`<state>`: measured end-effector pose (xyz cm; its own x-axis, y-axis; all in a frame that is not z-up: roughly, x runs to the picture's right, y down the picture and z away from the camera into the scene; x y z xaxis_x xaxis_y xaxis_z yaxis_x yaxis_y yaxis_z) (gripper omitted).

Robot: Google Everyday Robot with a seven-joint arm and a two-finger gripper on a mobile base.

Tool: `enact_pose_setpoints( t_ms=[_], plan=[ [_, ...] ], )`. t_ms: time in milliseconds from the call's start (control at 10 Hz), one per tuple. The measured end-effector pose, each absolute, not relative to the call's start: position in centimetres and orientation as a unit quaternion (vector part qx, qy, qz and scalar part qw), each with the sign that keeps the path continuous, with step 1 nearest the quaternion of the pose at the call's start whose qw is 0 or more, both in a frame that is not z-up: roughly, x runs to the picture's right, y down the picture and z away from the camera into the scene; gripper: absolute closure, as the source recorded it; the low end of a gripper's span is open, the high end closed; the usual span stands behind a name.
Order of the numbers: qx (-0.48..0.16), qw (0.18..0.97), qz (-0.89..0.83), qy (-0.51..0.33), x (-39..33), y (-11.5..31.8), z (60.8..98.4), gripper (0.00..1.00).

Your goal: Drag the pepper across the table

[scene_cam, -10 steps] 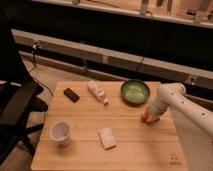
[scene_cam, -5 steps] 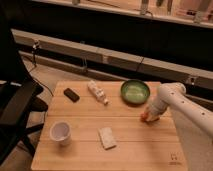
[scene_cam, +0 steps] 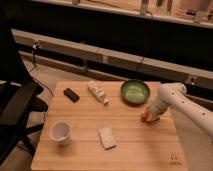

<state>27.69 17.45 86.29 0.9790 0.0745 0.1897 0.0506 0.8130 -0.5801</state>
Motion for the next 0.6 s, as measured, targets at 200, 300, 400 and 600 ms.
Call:
enact_pose_setpoints(
  t_ms=[200, 300, 400, 600],
  plan=[
    [-0.305, 0.947, 0.009, -0.103, 27.58, 17.42, 86.31, 1.0],
    [-0.305, 0.947, 0.01, -0.103, 27.56, 17.39, 86.31, 1.0],
    [-0.304, 0.947, 0.01, -0.103, 27.56, 17.39, 86.31, 1.0],
    [-0.304, 0.947, 0.013, -0.103, 27.62, 17.38, 86.3, 1.0]
  ],
)
